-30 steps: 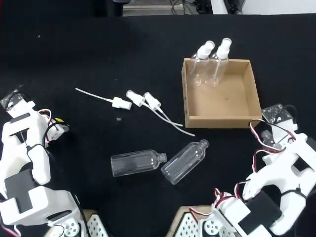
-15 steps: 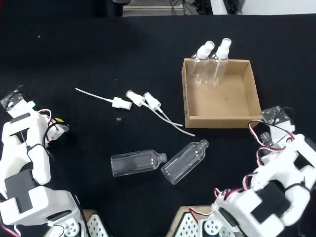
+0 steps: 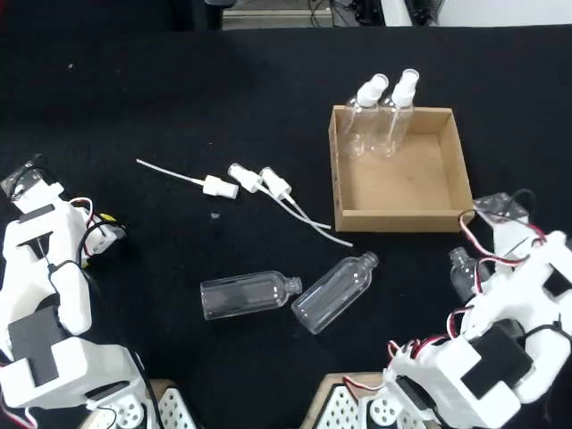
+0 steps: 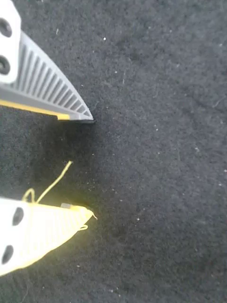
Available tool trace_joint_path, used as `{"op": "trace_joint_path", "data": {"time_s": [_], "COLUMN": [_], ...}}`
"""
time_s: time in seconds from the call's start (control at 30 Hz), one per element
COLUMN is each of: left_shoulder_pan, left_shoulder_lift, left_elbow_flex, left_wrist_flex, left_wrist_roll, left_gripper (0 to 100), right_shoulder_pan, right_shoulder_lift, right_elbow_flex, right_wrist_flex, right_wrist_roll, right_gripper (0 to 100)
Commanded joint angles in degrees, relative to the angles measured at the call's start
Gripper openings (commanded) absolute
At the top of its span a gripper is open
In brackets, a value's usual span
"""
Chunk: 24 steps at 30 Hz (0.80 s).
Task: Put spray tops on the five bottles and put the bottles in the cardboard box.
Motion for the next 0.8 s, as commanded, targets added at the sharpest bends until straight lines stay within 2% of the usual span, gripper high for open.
{"op": "trace_joint_path", "data": {"time_s": [0.0, 0.17, 0.3, 0.5, 0.63, 0.77], "left_shoulder_pan": [1.27, 4.09, 10.07, 19.30, 24.75, 27.74], "left_shoulder_lift": [-0.26, -0.70, -0.09, 0.09, 2.90, 7.47], "left_elbow_flex": [0.04, -3.47, -13.93, -30.11, -32.22, -32.31], "left_wrist_flex": [-0.79, 0.26, 7.56, 18.55, 18.37, 13.80], "left_wrist_roll": [0.18, -2.11, -13.71, -33.76, -48.97, -57.58], "left_gripper": [28, 28, 28, 28, 28, 28], "right_shoulder_pan": [0.79, 4.48, 4.75, 1.49, 0.18, 0.44], "right_shoulder_lift": [-7.25, -17.36, -23.60, -30.11, -32.92, -34.77], "right_elbow_flex": [-6.11, -3.21, 4.26, 10.68, 12.26, 12.44], "right_wrist_flex": [7.91, 7.56, 7.56, 7.56, 7.56, 7.56], "right_wrist_roll": [-4.48, -7.21, -7.03, -7.03, -7.03, -7.03], "right_gripper": [1.1, 1.1, 1.1, 1.1, 1.1, 1.1]}}
